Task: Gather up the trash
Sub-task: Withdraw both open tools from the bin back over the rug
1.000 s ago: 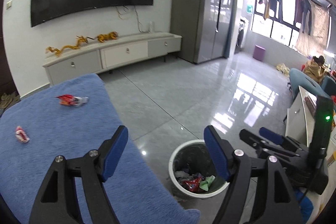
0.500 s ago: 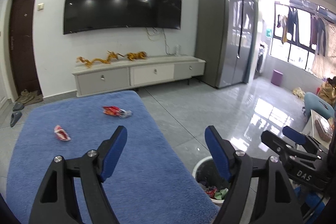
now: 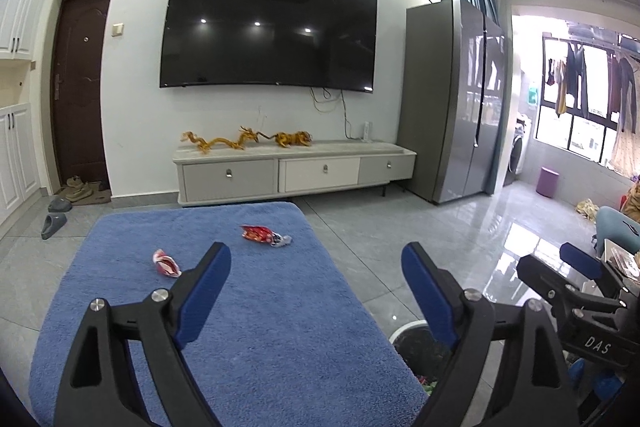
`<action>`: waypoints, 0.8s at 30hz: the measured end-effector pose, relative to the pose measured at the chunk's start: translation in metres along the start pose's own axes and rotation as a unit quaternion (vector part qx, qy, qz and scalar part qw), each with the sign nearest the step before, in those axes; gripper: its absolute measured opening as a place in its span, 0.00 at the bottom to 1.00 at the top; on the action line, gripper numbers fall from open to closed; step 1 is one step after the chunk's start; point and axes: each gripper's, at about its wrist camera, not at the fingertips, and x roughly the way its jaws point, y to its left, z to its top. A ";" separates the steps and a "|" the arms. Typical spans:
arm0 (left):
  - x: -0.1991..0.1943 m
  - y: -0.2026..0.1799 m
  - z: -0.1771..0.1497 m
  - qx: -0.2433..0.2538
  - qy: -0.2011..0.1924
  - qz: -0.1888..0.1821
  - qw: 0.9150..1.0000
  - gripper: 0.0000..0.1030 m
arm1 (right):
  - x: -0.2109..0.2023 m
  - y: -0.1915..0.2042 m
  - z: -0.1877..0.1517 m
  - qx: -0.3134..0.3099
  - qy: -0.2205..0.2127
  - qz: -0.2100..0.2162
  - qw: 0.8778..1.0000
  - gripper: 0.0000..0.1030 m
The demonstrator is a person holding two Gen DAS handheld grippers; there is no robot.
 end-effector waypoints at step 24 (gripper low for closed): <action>-0.068 0.010 0.000 -0.007 -0.051 0.030 0.998 0.86 | -0.053 0.012 0.009 -0.019 -0.057 0.010 0.998 1.00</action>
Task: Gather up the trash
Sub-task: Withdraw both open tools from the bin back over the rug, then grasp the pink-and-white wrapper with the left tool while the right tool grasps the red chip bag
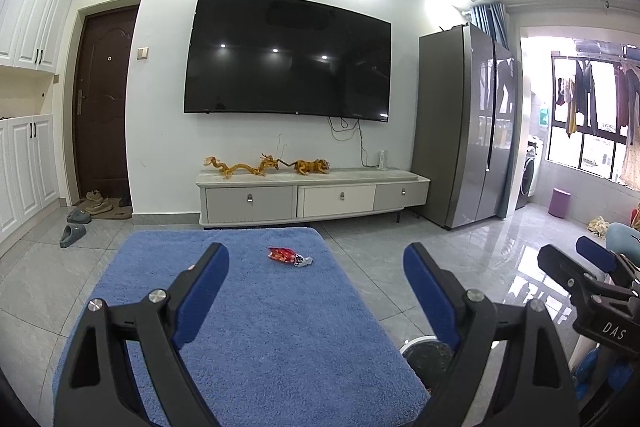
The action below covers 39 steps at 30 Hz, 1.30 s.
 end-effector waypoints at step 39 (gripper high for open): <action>0.125 0.035 -0.084 -0.013 0.141 0.033 0.989 0.87 | 0.076 -0.012 -0.040 0.029 0.058 0.031 0.997 1.00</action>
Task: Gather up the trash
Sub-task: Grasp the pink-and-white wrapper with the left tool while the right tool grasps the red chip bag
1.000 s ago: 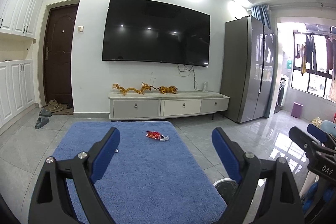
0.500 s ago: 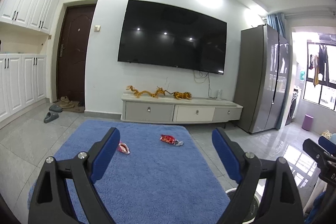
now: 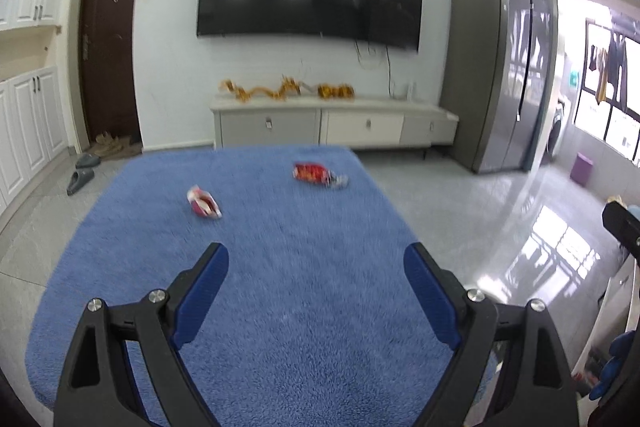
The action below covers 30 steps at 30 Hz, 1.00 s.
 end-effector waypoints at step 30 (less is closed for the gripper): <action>0.237 0.182 0.046 -0.123 0.142 0.068 0.980 0.77 | 0.274 0.049 0.002 -0.093 0.210 0.099 0.968 1.00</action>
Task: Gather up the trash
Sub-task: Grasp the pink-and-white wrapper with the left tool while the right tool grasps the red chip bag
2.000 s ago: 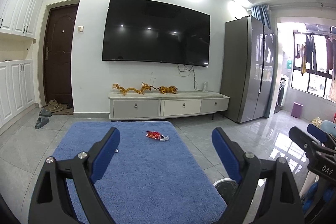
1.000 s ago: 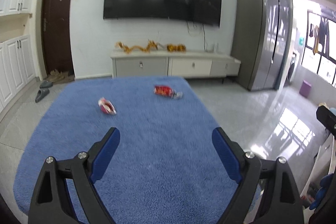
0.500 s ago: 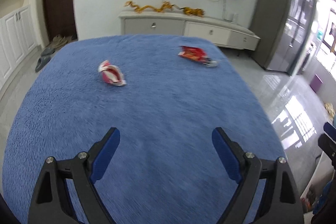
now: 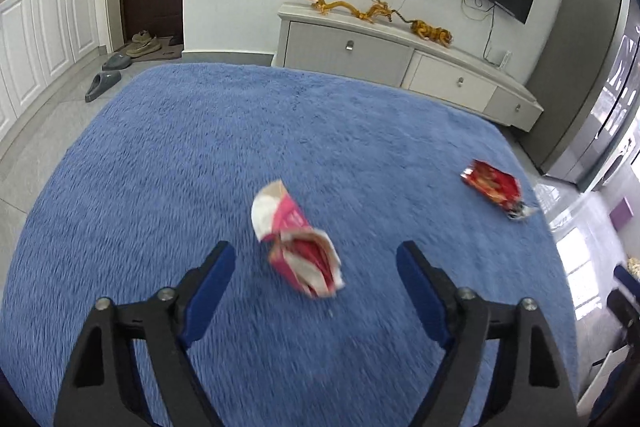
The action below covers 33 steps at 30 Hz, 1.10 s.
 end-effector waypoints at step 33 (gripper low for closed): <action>0.020 0.013 -0.001 -0.015 -0.002 -0.060 0.998 0.35 | 0.127 0.045 0.052 -0.082 0.054 0.045 0.994 0.22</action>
